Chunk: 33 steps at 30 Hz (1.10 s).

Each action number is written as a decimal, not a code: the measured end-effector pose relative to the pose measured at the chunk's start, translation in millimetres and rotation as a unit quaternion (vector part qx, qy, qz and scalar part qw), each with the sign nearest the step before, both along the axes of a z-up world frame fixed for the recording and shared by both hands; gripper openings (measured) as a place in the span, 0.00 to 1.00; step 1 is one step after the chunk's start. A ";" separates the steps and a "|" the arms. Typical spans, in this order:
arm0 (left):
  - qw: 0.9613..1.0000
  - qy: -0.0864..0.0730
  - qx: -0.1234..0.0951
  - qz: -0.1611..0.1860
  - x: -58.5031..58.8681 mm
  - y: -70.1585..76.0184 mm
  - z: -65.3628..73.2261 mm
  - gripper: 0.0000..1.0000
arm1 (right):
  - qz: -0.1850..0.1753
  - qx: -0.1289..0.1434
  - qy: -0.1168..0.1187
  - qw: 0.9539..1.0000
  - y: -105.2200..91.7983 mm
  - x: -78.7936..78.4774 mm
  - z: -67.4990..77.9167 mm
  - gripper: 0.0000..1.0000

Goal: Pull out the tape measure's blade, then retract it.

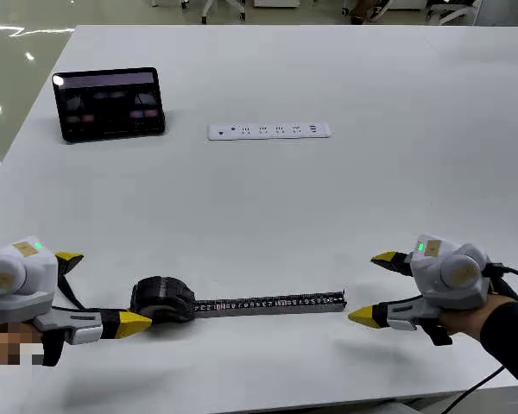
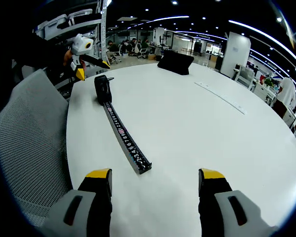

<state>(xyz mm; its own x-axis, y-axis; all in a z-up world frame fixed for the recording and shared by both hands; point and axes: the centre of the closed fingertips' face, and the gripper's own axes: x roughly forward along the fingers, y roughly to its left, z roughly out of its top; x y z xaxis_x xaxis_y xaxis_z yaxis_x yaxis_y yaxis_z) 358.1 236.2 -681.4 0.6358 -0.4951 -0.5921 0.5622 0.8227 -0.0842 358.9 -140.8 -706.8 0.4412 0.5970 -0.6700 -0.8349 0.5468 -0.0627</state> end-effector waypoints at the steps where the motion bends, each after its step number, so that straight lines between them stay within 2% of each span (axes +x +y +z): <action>1: 1.000 0.006 -0.002 0.007 -2.8 3.4 -2.2 1.00 | -0.004 0.001 0.000 1.000 -3.0 -2.7 1.2 0.69; 2: 1.000 0.008 -0.003 0.018 -4.4 7.6 -3.8 1.00 | -0.008 0.003 0.000 1.000 -5.7 -5.7 2.8 0.70; 4: 0.999 -0.009 -0.006 0.030 -6.9 14.4 -1.2 1.00 | -0.018 -0.002 -0.013 1.000 -14.2 -11.1 6.8 0.73; 6: 0.998 -0.026 -0.013 0.052 -9.2 22.3 3.6 1.00 | -0.030 0.004 -0.014 0.999 -21.4 -18.2 10.5 0.75; 8: 0.997 -0.027 -0.028 0.065 -15.0 26.9 6.8 1.00 | -0.048 0.004 -0.017 0.999 -31.2 -25.1 12.1 0.80; 10: 0.997 -0.026 -0.023 0.068 -21.9 32.2 6.9 1.00 | -0.056 0.008 -0.015 0.998 -38.7 -34.2 13.4 0.83; 12: 0.997 -0.032 -0.019 0.072 -25.7 36.3 7.9 1.00 | -0.065 0.005 -0.018 0.998 -44.7 -39.9 13.5 0.84; 13: 0.997 -0.032 -0.006 0.077 -28.5 41.7 5.5 1.00 | -0.074 -0.004 -0.030 0.997 -51.2 -41.7 14.6 0.82; 14: 0.997 -0.033 -0.007 0.076 -30.9 42.5 5.3 1.00 | -0.074 -0.003 -0.033 0.997 -53.1 -44.8 15.2 0.80; 15: 0.996 -0.036 -0.017 0.078 -34.1 42.9 8.0 1.00 | -0.078 0.002 -0.032 0.996 -55.7 -49.1 16.6 0.80; 16: 0.996 -0.036 -0.025 0.082 -35.8 43.0 9.5 1.00 | -0.085 0.006 -0.029 0.996 -58.6 -51.3 16.3 0.82; 19: 0.995 -0.039 -0.026 0.088 -39.6 46.1 12.4 1.00 | -0.107 0.011 -0.041 0.993 -70.2 -56.6 21.3 0.86; 20: 0.995 -0.041 -0.029 0.087 -40.1 45.3 14.3 1.00 | -0.126 0.021 -0.035 0.991 -75.7 -58.2 22.3 0.89; 24: 0.996 -0.048 -0.013 0.071 -43.1 44.0 16.2 1.00 | -0.138 0.032 -0.031 0.989 -81.7 -64.1 26.0 0.99; 25: 0.996 -0.051 -0.009 0.072 -43.8 44.9 16.6 1.00 | -0.139 0.035 -0.024 0.989 -81.7 -66.9 25.7 1.00; 28: 0.996 -0.050 -0.018 0.072 -44.8 44.1 17.6 1.00 | -0.138 0.031 -0.020 0.990 -81.7 -71.2 25.2 1.00; 33: 0.997 -0.049 -0.013 0.065 -47.5 43.3 18.5 1.00 | -0.137 0.031 -0.021 0.990 -80.2 -73.3 27.8 1.00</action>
